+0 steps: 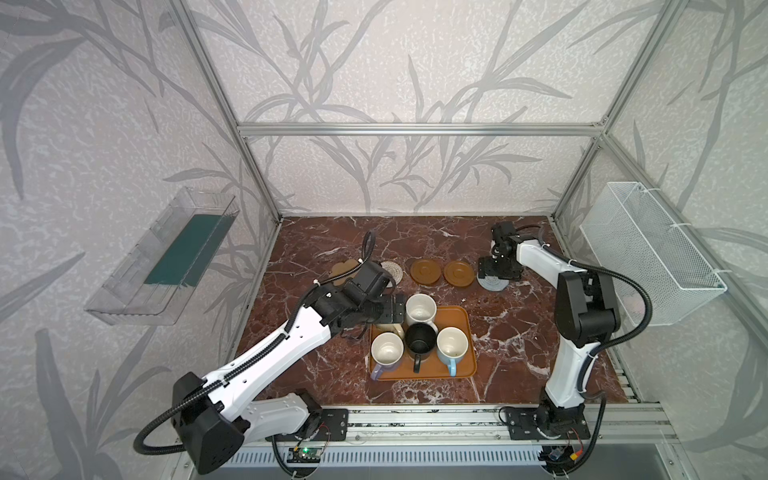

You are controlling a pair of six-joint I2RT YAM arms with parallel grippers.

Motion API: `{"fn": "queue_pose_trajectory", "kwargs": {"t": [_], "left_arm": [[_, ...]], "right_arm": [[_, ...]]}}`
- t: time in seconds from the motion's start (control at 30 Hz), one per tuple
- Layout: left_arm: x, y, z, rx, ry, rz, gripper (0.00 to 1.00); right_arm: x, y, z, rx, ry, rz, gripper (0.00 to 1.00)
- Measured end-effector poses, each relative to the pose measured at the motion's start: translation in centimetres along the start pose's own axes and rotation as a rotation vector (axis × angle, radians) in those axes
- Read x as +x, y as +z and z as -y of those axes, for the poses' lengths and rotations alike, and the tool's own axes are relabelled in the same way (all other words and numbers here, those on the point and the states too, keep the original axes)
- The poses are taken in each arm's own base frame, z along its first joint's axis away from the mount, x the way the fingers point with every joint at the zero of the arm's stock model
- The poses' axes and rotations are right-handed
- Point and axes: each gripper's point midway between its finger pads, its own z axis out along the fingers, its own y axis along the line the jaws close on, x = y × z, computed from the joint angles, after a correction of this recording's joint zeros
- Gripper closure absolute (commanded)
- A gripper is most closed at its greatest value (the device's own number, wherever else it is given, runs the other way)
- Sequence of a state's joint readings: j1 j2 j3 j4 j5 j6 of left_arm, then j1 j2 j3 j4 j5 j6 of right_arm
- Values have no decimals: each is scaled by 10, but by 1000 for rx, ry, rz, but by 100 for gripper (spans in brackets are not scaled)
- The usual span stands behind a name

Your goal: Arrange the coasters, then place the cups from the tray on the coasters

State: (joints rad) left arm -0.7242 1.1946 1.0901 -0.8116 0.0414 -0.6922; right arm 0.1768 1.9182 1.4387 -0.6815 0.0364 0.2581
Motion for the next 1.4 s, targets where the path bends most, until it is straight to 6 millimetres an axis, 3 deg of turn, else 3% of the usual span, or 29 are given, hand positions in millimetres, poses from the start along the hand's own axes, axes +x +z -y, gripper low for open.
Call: {"fn": "queue_pose_trajectory", "kwargs": {"t": [0.13, 0.3, 0.4, 0.7, 0.97, 1.4], "left_arm": [[12, 12, -10, -34, -14, -38, 5], [21, 30, -19, -90, -22, -85, 8], [23, 39, -21, -109, -21, -104, 9], [24, 62, -22, -135, -21, -133, 13], [26, 77, -27, -167, -25, -142, 16], [34, 93, -37, -229, -19, -191, 19]], "right_arm": [[-5, -39, -17, -36, -32, 81, 1], [15, -76, -30, -96, -63, 135, 1], [26, -87, -30, -129, -63, 147, 1], [48, -87, -29, -163, -65, 120, 1], [47, -98, -34, -201, -67, 157, 1], [50, -93, -33, -200, -68, 154, 1]]}}
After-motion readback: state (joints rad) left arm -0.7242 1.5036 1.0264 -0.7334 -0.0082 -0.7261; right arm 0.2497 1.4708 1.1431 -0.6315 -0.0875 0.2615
